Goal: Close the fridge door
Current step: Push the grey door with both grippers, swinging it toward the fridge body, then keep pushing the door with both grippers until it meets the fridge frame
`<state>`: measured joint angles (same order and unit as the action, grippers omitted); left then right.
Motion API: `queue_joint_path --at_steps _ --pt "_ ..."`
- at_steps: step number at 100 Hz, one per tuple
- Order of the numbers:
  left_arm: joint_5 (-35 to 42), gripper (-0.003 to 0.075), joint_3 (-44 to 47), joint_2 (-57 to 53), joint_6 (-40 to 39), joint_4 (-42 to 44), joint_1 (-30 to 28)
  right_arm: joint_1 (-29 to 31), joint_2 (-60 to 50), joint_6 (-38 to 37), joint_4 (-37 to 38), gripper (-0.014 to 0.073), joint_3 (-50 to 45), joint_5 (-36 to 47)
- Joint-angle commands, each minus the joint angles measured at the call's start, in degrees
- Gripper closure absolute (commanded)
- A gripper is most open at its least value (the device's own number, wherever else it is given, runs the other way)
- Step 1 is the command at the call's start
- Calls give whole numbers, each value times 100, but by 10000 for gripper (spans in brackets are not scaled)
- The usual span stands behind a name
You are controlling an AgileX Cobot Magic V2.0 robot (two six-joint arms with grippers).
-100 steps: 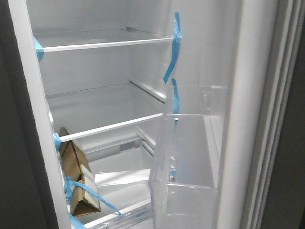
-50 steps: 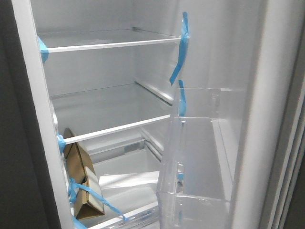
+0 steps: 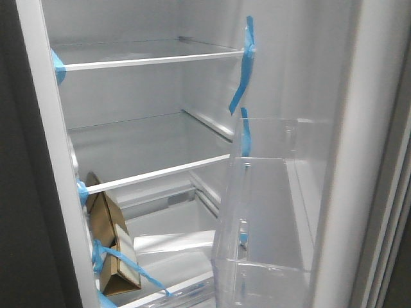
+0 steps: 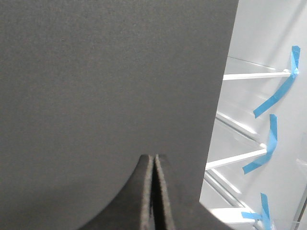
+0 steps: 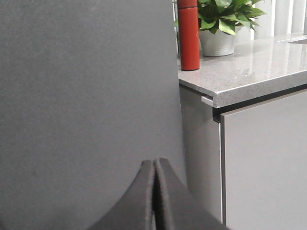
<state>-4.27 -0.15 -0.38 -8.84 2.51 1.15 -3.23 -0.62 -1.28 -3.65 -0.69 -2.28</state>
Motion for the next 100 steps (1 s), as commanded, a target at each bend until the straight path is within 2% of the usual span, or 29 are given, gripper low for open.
queue_joint_path --at_steps 1,17,36,57,83,100 --pt "476 740 231 -129 -11 -36 9 -3 -100 -3 54 665 -135 438" --pt "476 740 231 -129 -11 -36 9 -3 -100 -3 -18 665 -135 429" --pt "476 740 231 -129 -11 -36 9 -3 92 -3 -2874 665 244 460" --pt "476 740 231 -129 -11 -36 9 -3 936 -3 -4799 665 997 562" --pt "476 740 231 -129 -11 -36 9 -3 2017 -3 -6521 665 1834 309" --pt "476 740 231 -129 -11 -36 9 -3 2506 -3 -7480 665 2234 -434"
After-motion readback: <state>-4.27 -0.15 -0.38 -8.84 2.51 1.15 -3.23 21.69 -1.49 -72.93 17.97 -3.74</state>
